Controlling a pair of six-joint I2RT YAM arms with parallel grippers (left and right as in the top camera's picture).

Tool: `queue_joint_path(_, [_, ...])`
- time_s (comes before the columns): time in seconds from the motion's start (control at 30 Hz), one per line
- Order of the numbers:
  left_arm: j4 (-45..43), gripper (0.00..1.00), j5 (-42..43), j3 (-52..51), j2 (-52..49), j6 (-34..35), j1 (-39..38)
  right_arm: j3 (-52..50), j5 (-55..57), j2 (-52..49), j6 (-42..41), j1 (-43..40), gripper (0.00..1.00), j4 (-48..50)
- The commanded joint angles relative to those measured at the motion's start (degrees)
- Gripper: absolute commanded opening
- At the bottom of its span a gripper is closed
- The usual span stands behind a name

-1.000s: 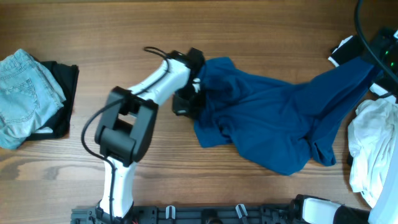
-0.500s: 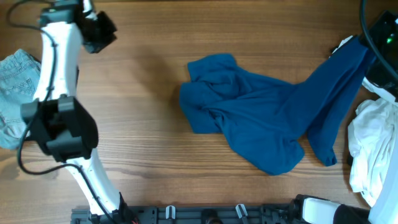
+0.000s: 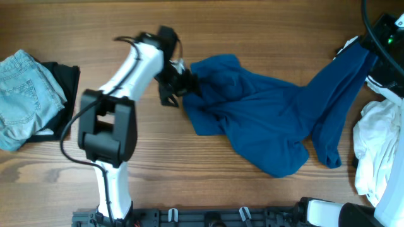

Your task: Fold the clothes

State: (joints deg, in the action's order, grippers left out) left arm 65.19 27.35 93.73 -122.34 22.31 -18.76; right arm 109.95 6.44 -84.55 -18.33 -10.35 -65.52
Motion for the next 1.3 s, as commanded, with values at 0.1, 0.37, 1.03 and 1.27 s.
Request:
queue_joint_path(0.1, [-10.6, 0.66, -5.9, -7.2, 0.5, 4.1, -7.9, 0.3, -0.1, -0.2, 0.4, -0.2, 0.04, -0.1])
queue_joint_path(0.37, [-12.4, 0.04, -12.4, -2.0, 1.4, 4.0, -1.8, 0.3, 0.1, -0.2, 1.3, -0.2, 0.04, -0.7])
queue_joint_path(1.03, [11.1, 0.84, -14.2, 11.2, 3.3, 2.2, 13.8, 0.2, -2.7, -1.9, 1.8, -0.2, 0.04, -3.6])
queue_joint_path(1.27, [-5.3, 0.75, -19.8, -2.5, 3.3, 3.7, 8.8, 0.2, -2.7, -1.9, 1.9, -0.2, 0.04, -3.8])
